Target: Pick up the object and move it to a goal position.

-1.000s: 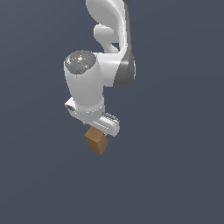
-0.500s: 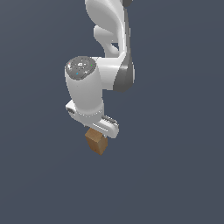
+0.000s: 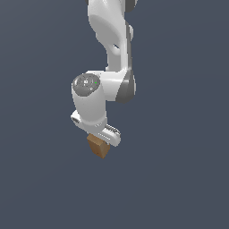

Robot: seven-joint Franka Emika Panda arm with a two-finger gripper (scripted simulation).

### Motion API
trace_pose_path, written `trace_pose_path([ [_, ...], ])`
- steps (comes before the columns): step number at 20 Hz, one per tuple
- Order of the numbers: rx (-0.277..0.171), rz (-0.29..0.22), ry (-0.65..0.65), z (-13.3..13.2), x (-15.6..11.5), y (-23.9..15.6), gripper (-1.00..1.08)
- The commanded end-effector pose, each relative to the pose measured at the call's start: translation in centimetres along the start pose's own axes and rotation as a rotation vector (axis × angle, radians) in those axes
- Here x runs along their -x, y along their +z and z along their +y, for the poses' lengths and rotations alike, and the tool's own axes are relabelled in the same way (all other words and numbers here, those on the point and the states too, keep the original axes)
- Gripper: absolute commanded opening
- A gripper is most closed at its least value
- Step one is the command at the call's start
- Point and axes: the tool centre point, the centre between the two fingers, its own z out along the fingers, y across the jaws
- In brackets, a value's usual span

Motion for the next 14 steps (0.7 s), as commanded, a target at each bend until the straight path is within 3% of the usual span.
trace_pose_path([
  [1, -0.001, 0.002, 0.000, -0.04, -0.10, 0.23, 1.00],
  [3, -0.001, 0.002, 0.000, -0.06, -0.15, 0.16, 1.00],
  [4, -0.001, 0.002, 0.000, -0.06, -0.15, 0.16, -1.00],
  [14, 0.000, 0.000, 0.000, -0.07, -0.09, 0.19, -1.00],
])
